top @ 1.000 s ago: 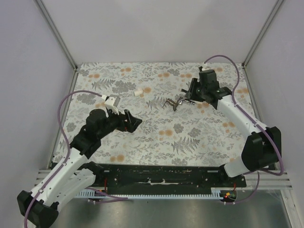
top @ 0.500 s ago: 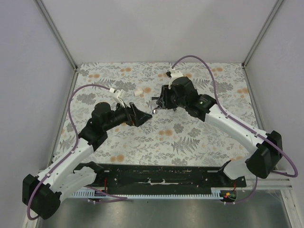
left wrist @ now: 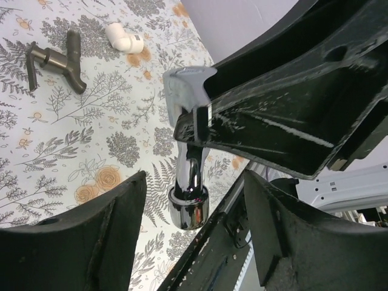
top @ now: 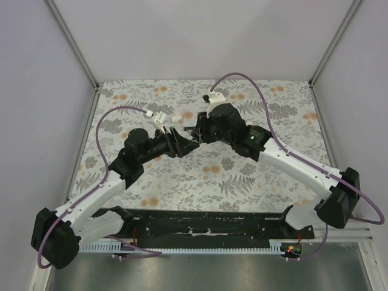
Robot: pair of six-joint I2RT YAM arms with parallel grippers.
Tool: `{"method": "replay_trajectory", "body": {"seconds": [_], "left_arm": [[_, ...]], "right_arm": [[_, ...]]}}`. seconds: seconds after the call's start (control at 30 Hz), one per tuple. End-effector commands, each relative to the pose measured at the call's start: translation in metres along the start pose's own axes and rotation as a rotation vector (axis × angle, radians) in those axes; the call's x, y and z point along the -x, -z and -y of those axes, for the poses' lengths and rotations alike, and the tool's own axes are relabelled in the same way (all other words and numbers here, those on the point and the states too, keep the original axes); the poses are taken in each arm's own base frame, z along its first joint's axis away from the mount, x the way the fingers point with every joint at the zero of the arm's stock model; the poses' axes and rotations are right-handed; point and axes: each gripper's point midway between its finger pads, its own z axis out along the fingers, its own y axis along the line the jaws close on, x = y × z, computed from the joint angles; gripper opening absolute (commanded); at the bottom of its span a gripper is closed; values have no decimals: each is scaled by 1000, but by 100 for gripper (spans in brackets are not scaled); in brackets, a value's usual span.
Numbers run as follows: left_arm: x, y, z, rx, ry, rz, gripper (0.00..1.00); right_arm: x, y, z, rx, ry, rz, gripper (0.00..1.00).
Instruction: Install the water faucets
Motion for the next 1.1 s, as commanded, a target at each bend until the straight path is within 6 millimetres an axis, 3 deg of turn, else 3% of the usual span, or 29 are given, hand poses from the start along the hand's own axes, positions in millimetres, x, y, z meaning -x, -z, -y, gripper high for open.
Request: {"method": "replay_trajectory", "body": {"seconds": [0.0, 0.4, 0.5, 0.63, 0.77, 0.83, 0.97, 1.07], "left_arm": [[10, -2, 10, -42, 22, 57, 69], [16, -6, 14, -70, 29, 87, 60], [17, -7, 15, -75, 34, 96, 54], [18, -8, 13, -71, 37, 102, 38], [20, -7, 9, -49, 37, 124, 8], [21, -6, 5, -25, 29, 137, 2], [18, 2, -11, 64, -2, 140, 2], [10, 11, -32, 171, -13, 121, 2]], "right_arm": [[50, 23, -18, 56, -47, 170, 0], [44, 20, -30, 95, -63, 160, 0], [44, 20, -34, 112, -75, 160, 0], [39, 17, -37, 129, -84, 148, 0], [31, 11, -35, 130, -91, 141, 0], [26, 8, -32, 119, -95, 133, 12], [28, 11, -22, 82, -78, 136, 58], [31, 9, -2, 33, -69, 116, 79]]}}
